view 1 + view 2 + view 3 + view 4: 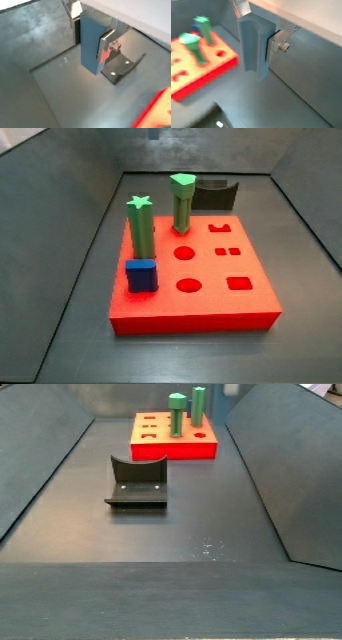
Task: Pick up the arch object. Move up. Rotate the arch object. Move to above the board. Insert the arch object.
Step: Move to above the board.
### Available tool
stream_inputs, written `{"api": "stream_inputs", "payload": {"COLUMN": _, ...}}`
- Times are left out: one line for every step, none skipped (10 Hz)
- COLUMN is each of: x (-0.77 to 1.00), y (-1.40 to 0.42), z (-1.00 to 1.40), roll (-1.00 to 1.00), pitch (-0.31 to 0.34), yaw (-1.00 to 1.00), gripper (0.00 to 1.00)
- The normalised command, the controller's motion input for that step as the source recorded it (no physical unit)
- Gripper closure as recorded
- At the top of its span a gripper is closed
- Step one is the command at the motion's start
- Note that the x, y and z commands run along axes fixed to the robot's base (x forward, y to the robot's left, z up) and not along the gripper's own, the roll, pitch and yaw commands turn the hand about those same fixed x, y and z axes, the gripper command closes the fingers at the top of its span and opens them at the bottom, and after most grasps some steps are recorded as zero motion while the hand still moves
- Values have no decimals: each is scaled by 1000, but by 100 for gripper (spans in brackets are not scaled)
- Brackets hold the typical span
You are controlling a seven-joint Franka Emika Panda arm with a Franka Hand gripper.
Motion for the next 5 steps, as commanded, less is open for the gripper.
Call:
{"api": "stream_inputs", "payload": {"x": 178, "y": -1000, "z": 382, "roll": 43, "pitch": 20, "yaw": 1000, "gripper": 100}}
{"api": "stream_inputs", "payload": {"x": 183, "y": -1000, "z": 384, "roll": 37, "pitch": 24, "yaw": 1000, "gripper": 100}}
{"api": "stream_inputs", "payload": {"x": 186, "y": -1000, "z": 384, "roll": 36, "pitch": 27, "yaw": 1000, "gripper": 100}}
{"api": "stream_inputs", "payload": {"x": 185, "y": -1000, "z": 392, "roll": 42, "pitch": 36, "yaw": 1000, "gripper": 100}}
{"api": "stream_inputs", "payload": {"x": 186, "y": -1000, "z": 397, "roll": 40, "pitch": 40, "yaw": 1000, "gripper": 100}}
